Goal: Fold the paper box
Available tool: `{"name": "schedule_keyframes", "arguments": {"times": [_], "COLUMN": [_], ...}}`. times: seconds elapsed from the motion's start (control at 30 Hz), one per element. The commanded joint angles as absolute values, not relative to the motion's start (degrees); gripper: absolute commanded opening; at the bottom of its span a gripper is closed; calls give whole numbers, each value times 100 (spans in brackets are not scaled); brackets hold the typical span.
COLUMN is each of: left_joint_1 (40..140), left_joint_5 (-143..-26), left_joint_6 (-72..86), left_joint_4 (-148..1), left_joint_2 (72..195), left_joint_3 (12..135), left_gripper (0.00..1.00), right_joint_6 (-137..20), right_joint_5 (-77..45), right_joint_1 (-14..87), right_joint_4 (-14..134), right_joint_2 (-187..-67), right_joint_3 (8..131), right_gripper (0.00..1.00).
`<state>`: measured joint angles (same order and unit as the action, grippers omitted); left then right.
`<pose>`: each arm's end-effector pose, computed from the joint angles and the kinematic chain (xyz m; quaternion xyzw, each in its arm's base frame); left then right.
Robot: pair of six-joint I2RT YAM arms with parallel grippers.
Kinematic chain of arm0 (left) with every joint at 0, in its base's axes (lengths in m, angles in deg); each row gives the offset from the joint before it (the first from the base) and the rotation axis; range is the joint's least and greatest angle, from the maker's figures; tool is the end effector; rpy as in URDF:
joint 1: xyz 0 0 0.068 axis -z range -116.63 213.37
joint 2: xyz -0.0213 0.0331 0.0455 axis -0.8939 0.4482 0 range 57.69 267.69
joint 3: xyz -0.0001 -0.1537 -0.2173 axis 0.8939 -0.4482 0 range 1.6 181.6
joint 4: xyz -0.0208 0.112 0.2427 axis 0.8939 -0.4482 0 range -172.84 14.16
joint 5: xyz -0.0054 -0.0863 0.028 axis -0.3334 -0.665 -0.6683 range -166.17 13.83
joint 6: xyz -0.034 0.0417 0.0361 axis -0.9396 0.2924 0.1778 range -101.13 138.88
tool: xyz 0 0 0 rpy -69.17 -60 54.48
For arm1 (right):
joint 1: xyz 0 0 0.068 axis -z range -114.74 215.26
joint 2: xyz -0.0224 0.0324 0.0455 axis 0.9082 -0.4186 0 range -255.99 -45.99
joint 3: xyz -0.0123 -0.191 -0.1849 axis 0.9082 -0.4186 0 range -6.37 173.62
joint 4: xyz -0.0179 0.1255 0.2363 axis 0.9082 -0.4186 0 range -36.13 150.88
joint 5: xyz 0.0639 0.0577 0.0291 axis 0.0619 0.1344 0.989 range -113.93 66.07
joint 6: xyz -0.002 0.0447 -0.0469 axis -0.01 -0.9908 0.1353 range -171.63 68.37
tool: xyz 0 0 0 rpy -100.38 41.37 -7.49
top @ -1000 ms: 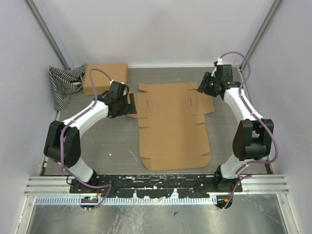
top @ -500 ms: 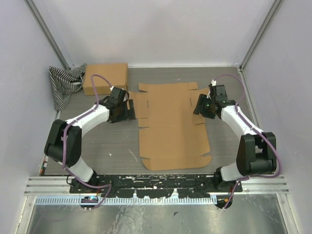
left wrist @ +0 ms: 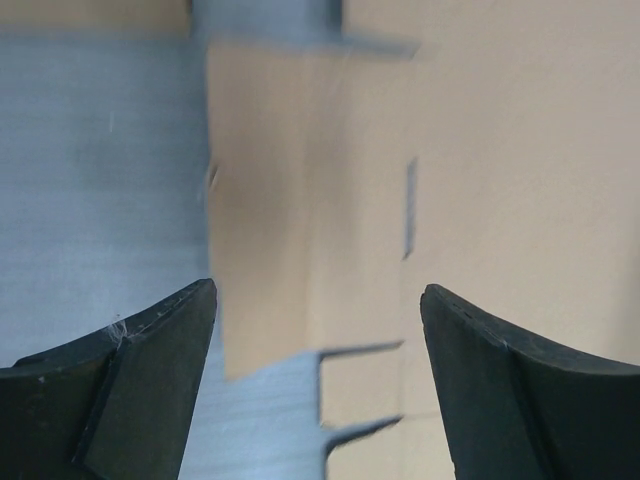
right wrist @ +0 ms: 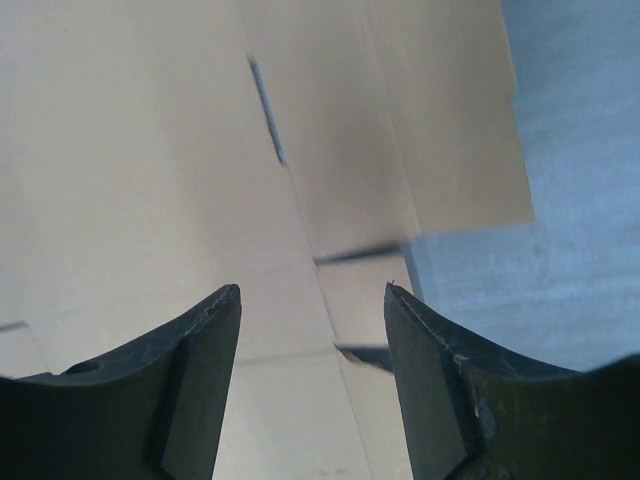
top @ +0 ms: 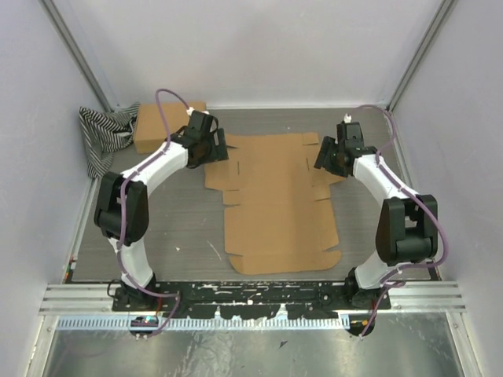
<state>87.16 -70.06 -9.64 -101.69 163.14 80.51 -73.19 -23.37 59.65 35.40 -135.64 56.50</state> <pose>0.3835 -0.1632 0.2039 -0.0561 0.9437 -0.0966 0.3112 0.3452 0.0344 0.2120 0.1298 0.9373 0.0804 0.3133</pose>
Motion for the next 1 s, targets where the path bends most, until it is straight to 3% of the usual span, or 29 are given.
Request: {"name": "schedule_keyframes", "arguments": {"times": [0.0,0.33,0.57,0.97], "left_joint_1": [8683,8464,8463,8439], "left_joint_5": [-6906,-7070,-7210,-7143], "left_joint_6": [-644,-655,-662,-499], "left_joint_4": [-10398,-11291,-11230,-11292], "left_joint_2": [16862,18852,19227,19427], "left_joint_3": [9399,12219,12463,12522], "left_gripper": [90,90,89,88], "right_joint_6": [-7272,-7247,-7174,-7119], "right_joint_5": [-2351,-1368,-1257,-1006], "right_joint_1": [6017,6373,6420,6456], "right_joint_4": [3954,4303,4295,4177], "right_joint_2": [-14017,-16556,-17709,-18236], "right_joint_3": [6736,9297,10314,10727], "right_gripper": [65,66,63,57]}}
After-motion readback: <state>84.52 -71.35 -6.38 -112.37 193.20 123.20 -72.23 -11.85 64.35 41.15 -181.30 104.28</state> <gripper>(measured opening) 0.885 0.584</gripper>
